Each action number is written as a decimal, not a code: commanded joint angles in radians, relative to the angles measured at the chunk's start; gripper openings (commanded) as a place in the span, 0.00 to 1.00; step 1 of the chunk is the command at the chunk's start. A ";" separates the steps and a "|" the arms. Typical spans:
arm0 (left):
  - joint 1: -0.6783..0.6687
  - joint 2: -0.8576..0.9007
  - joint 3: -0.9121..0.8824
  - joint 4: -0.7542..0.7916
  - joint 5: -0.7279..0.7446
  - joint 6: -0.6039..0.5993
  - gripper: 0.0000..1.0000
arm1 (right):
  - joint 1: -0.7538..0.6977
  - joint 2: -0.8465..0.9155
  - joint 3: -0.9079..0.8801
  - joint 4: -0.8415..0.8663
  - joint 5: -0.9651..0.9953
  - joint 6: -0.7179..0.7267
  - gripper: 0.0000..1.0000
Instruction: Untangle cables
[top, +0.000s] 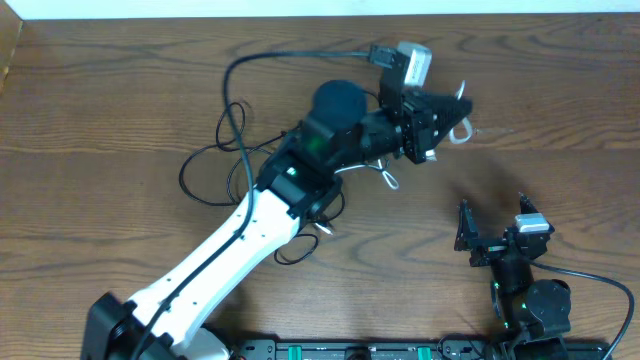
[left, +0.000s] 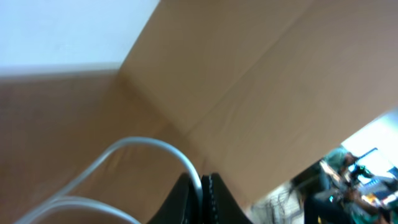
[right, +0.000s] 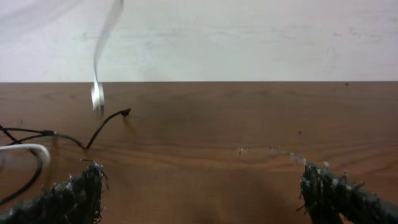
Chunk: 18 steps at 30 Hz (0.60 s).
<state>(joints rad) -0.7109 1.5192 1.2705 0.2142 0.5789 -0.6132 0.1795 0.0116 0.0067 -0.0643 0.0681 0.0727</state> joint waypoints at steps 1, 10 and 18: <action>-0.003 0.058 0.005 -0.163 -0.004 0.031 0.07 | -0.005 -0.006 -0.001 -0.004 0.008 0.013 0.99; -0.006 0.161 0.005 -0.640 -0.005 0.228 0.07 | -0.005 -0.006 -0.001 -0.004 0.008 0.013 0.99; -0.069 0.345 0.004 -0.806 -0.105 0.228 0.07 | -0.005 -0.006 -0.001 -0.004 0.008 0.013 0.99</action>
<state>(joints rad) -0.7517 1.8114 1.2671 -0.5735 0.5434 -0.4133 0.1795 0.0120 0.0067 -0.0643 0.0681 0.0727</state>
